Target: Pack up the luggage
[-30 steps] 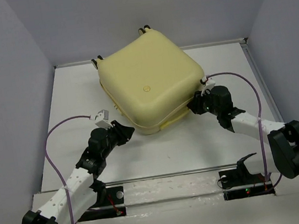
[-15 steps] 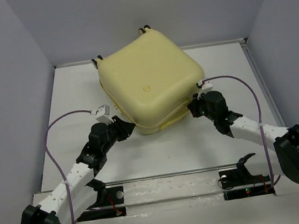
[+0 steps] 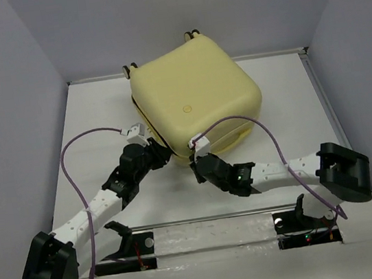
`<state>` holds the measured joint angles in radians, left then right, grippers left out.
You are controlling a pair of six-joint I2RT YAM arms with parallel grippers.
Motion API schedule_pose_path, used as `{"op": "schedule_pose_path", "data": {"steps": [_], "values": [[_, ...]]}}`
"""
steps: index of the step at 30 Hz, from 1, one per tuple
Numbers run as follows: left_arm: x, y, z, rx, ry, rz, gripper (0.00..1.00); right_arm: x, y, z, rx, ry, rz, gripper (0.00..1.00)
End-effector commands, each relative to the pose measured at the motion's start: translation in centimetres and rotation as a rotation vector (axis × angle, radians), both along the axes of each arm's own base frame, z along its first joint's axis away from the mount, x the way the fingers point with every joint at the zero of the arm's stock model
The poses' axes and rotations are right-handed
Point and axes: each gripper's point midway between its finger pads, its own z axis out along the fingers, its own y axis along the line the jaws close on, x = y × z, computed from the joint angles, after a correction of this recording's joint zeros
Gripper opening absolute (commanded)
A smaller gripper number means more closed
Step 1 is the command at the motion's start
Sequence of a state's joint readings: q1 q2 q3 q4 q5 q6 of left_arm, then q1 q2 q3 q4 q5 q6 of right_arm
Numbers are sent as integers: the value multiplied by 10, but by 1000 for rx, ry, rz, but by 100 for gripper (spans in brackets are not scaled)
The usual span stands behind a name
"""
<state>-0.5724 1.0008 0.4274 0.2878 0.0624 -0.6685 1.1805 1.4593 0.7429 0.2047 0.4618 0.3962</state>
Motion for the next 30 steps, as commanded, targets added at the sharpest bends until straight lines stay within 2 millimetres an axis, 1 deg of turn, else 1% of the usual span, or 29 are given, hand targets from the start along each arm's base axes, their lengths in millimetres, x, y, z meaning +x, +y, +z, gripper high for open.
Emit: {"op": "schedule_pose_path", "data": {"steps": [1,2,3,4,5,6,7,8,9,10,11,12,13,14,15,16,17,18,19,20,21,22,23,24,25,26,27,30], "values": [[18,-35,72,-144,-192,-65,34,-95,134,84,405,3,404,7],[18,-35,75,-147,-199,-62,34,-92,136,95,444,-21,395,7],[19,-30,74,-112,-190,-54,34,-90,139,95,477,-46,392,7],[23,-22,75,-78,-190,-15,41,-88,136,94,499,-35,366,7],[21,-19,72,-39,-174,-20,49,-86,132,93,516,-30,346,7],[23,-17,93,-17,-219,-27,56,-85,120,90,531,-23,317,7],[28,-4,97,28,-219,34,72,-85,114,89,533,-24,312,7],[29,3,105,54,-218,62,81,-86,108,86,528,-22,310,7],[29,17,120,82,-215,100,94,-87,95,81,504,-17,300,7],[28,24,129,85,-218,117,97,-89,89,78,490,-11,301,7],[28,31,144,85,-224,126,99,-92,84,75,476,-2,312,7],[34,42,156,80,-233,145,99,-96,79,67,450,20,322,7],[40,49,161,92,-232,154,99,-100,70,66,447,29,336,7],[51,53,171,89,-230,164,99,-107,65,61,430,47,362,7],[60,59,176,65,-222,143,99,-111,60,60,435,63,373,7],[70,60,178,51,-213,144,99,-116,50,62,442,73,387,7],[81,59,194,33,-237,148,99,-125,46,62,445,92,424,7],[90,57,193,32,-225,146,99,-129,41,61,440,104,440,7],[107,52,176,43,-177,138,99,-133,34,55,415,131,445,7],[117,50,174,35,-164,138,99,-137,28,56,417,142,456,7],[135,45,168,32,-140,135,99,-144,19,61,431,148,481,7],[143,42,163,17,-122,115,99,-146,11,53,395,168,478,7],[153,39,173,-10,-136,112,99,-148,3,60,412,164,479,7],[165,36,155,-14,-87,99,99,-149,-5,53,383,179,469,7],[172,34,152,-25,-78,93,99,-149,-9,54,378,178,466,7],[179,33,158,-38,-89,90,99,-148,-12,54,373,177,460,7],[187,30,144,-45,-48,84,99,-148,-17,57,373,173,452,7],[202,25,132,-51,-15,86,99,-147,-22,61,383,163,445,7]]}}
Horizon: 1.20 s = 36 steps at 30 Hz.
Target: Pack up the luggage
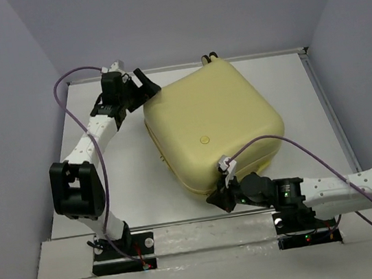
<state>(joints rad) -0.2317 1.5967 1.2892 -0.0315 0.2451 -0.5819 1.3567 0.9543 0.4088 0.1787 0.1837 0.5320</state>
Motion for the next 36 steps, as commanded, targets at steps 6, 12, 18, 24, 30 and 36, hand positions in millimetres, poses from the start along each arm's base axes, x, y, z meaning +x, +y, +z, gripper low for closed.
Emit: {"op": "schedule_pose_path", "data": {"steps": [6,12,18,24,30,36], "values": [[22,-7,17,-52,-33,-1,99,-14,10,40,130,12,62,7],[42,-11,7,-73,-33,10,99,-13,13,38,118,9,58,7],[48,-9,2,-129,-44,36,94,-12,12,38,122,17,46,7],[51,-6,6,-181,-80,32,93,-14,13,36,116,25,55,7],[60,-14,3,-220,-75,9,76,-2,12,37,109,-3,-2,7],[63,5,17,-290,-155,54,6,35,2,39,94,-57,-118,7]]}}
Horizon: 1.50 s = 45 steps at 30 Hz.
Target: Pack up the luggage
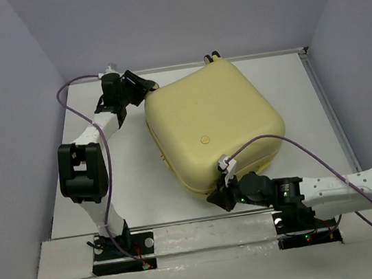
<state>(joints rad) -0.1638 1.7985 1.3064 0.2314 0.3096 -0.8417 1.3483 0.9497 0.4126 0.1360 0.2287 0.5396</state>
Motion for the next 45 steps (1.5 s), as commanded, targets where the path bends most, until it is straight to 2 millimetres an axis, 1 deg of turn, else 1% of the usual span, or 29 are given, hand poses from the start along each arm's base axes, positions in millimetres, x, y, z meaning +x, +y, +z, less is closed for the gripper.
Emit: {"op": "schedule_pose_path", "data": {"steps": [1,4,5,6,7,8,10,13,15,17,19,21,22,24,26,28,29,30,31,33,35,36,38,39,40,42,43,44,45], "values": [[3,10,46,-20,-202,-5,6,33,8,48,133,-68,-73,7],[-5,53,51,-11,-228,112,6,69,-10,61,146,-122,-131,7],[-8,66,53,-15,-241,147,6,96,-26,67,153,-140,-203,7],[-12,78,55,-19,-253,180,6,90,-22,74,170,-149,-158,7],[-22,102,52,-14,-252,237,6,113,-37,81,179,-165,-214,7],[-27,115,51,-12,-250,269,6,115,-35,96,197,-193,-167,7],[-48,136,52,-12,-265,331,6,139,-44,113,196,-234,-175,7],[-82,143,51,2,-284,363,6,162,-53,125,197,-251,-156,7],[-101,139,49,-1,-292,356,6,171,-47,123,181,-242,-140,7],[-126,136,36,10,-276,340,6,160,-37,110,183,-192,-56,7],[-142,133,31,25,-276,325,6,131,-21,73,182,-98,24,7],[-156,125,19,4,-255,294,6,78,3,34,163,4,101,7],[-160,123,16,0,-251,287,6,69,10,27,169,40,42,7],[-170,114,5,-9,-235,252,6,30,39,29,228,62,50,7],[-176,108,-1,-14,-228,228,6,34,53,37,237,30,2,7],[-188,99,-9,-25,-223,198,6,53,60,44,194,-40,-54,7],[-192,97,-13,-20,-215,193,6,86,63,61,166,-147,-134,7],[-195,96,-15,-16,-216,192,6,106,61,70,163,-167,-154,7],[-200,94,-19,-15,-213,187,6,139,49,82,207,-145,-153,7],[-204,96,-23,7,-211,189,6,175,30,118,283,-185,-170,7],[-206,97,-23,25,-217,187,6,194,13,139,286,-232,-211,7],[-206,96,-23,25,-220,185,6,200,1,164,310,-276,-230,7],[-207,92,-18,10,-229,167,6,209,-24,176,298,-294,-239,7],[-208,86,-15,1,-239,148,6,228,-55,182,298,-308,-299,7],[-207,84,-10,-7,-249,146,6,222,-69,187,301,-313,-304,7],[-213,56,-5,-21,-261,62,6,214,-82,170,231,-312,-303,7],[-212,51,-2,-20,-268,61,6,200,-85,137,192,-244,-281,7],[-214,44,-1,-25,-273,45,6,178,-71,117,233,-154,-214,7],[-219,31,-6,-32,-262,8,6,141,-35,110,298,-133,-98,7]]}}
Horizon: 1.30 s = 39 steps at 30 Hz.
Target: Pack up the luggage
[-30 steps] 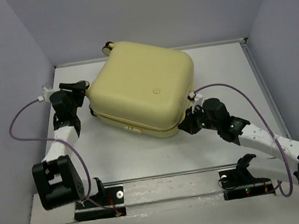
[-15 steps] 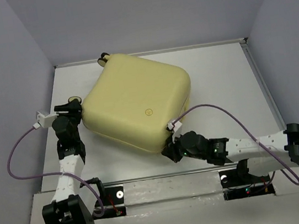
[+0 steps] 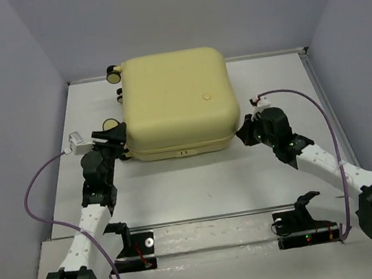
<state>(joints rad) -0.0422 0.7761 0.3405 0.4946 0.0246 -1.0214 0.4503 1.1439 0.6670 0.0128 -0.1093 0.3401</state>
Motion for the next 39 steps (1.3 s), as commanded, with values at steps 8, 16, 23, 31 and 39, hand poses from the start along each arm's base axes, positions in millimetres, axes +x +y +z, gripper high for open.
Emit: {"op": "schedule_pose_path", "data": {"steps": [8,16,23,31,39], "values": [[-48,-111,-26,102,-3,-484,6,-120,204,10,268,-101,398,7],[-64,-119,-27,113,-18,-532,6,-57,141,81,256,-267,186,7],[-73,-142,-20,206,-24,-631,6,-89,109,66,246,-226,223,7],[-87,-179,-47,251,47,-724,6,-116,111,33,279,-119,312,7],[-61,-213,-28,249,4,-750,6,-151,149,49,251,-176,417,7]]}}
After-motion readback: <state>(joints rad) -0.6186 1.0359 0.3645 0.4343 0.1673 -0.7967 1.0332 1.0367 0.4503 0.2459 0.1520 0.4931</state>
